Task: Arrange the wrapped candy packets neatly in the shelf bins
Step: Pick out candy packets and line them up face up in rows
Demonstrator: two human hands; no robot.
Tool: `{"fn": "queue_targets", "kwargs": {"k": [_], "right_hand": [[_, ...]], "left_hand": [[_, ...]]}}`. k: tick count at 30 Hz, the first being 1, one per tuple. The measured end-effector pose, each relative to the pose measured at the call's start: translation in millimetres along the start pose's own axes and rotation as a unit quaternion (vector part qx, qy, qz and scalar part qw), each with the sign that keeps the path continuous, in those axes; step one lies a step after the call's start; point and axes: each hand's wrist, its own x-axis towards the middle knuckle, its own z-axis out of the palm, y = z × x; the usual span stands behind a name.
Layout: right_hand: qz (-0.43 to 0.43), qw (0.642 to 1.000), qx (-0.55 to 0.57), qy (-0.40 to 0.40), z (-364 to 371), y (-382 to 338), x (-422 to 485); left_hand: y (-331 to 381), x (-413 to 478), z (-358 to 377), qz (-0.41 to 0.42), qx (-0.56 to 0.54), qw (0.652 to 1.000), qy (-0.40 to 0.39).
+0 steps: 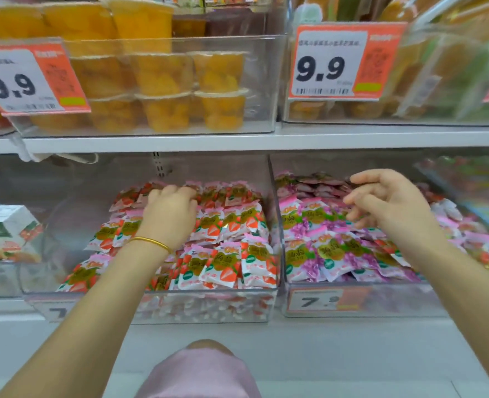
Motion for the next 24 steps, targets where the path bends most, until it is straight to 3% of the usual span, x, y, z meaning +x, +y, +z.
{"fn": "queue_targets", "kwargs": {"k": [2, 4, 6, 9, 13, 17, 20, 24], "right_hand": [[0.009, 0.999, -0.048, 0.003, -24, 6, 3], [0.026, 0.995, -0.095, 0.017, -51, 14, 3], [0.045, 0.988, -0.146, 0.025, -73, 22, 1], [0.064, 0.971, -0.229, 0.018, -89, 29, -1], [0.061, 0.918, -0.387, -0.064, -79, 35, -5], [0.107, 0.871, -0.465, -0.120, -57, 40, -7], [0.149, 0.899, -0.395, -0.117, -61, 41, -2], [0.184, 0.945, -0.272, -0.003, -84, 39, 5]], "left_hand": [[46, -9, -18, 0.075, -0.099, 0.987, 0.098], [98, -26, -30, 0.155, -0.185, 0.963, 0.118], [144, -39, -28, 0.212, -0.243, 0.945, 0.062], [193, -40, -6, 0.233, -0.269, 0.934, -0.034], [222, -31, 16, 0.211, -0.259, 0.939, -0.076], [224, -27, 27, 0.194, -0.232, 0.949, -0.084], [220, -23, 30, 0.199, -0.230, 0.949, -0.078], [216, -22, 28, 0.196, -0.233, 0.949, -0.088]]}}
